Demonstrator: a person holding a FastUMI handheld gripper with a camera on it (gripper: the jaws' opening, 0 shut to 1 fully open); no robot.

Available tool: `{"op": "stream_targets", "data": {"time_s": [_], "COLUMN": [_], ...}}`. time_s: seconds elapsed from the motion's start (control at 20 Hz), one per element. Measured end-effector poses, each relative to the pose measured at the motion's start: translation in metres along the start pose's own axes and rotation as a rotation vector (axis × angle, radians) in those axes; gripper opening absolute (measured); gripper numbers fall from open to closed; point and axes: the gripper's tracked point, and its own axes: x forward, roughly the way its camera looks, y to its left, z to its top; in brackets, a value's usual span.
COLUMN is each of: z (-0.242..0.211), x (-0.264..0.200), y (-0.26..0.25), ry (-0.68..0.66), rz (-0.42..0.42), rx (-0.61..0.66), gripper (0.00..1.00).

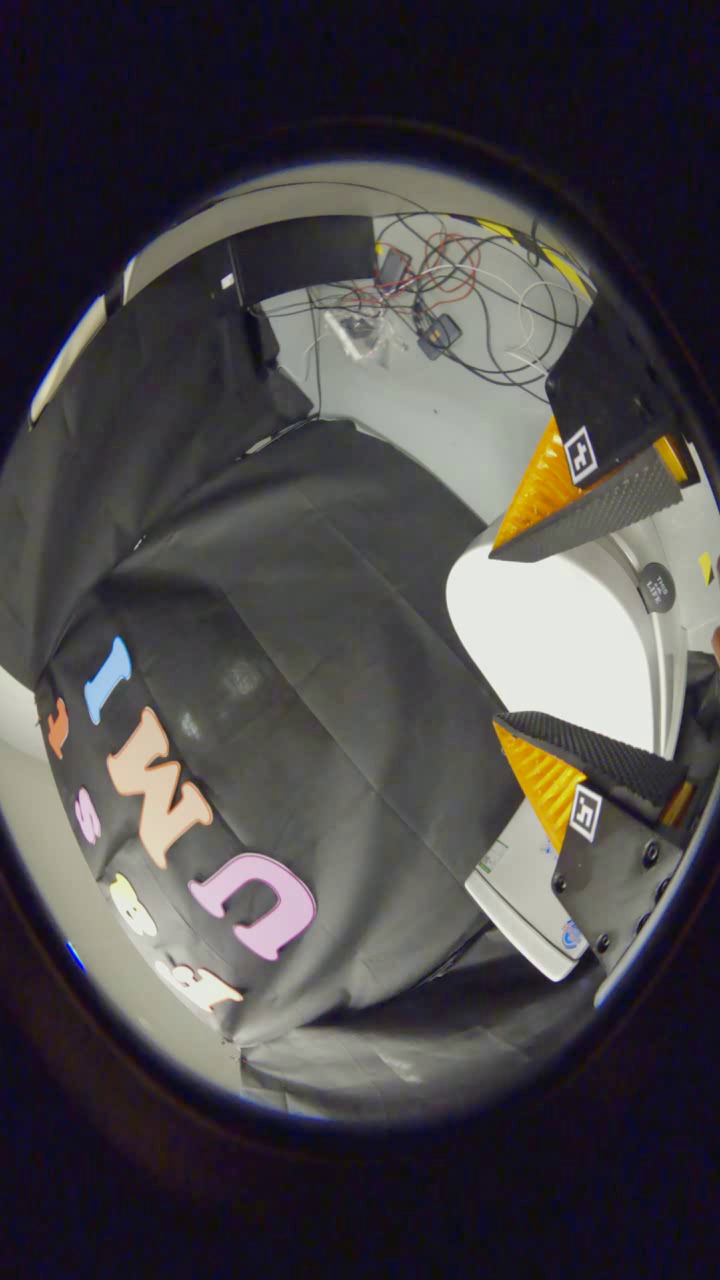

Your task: Open the toilet lid.

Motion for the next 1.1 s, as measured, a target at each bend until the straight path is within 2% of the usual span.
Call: {"op": "stream_targets", "data": {"time_s": [0.75, 1.1], "z": [-0.052, -0.083], "x": [0.005, -0.002], "y": [-0.037, -0.069], "ry": [0.067, 0.122], "rz": [-0.075, -0.152], "rx": [0.202, 0.262], "gripper": [0.93, 0.92]}}
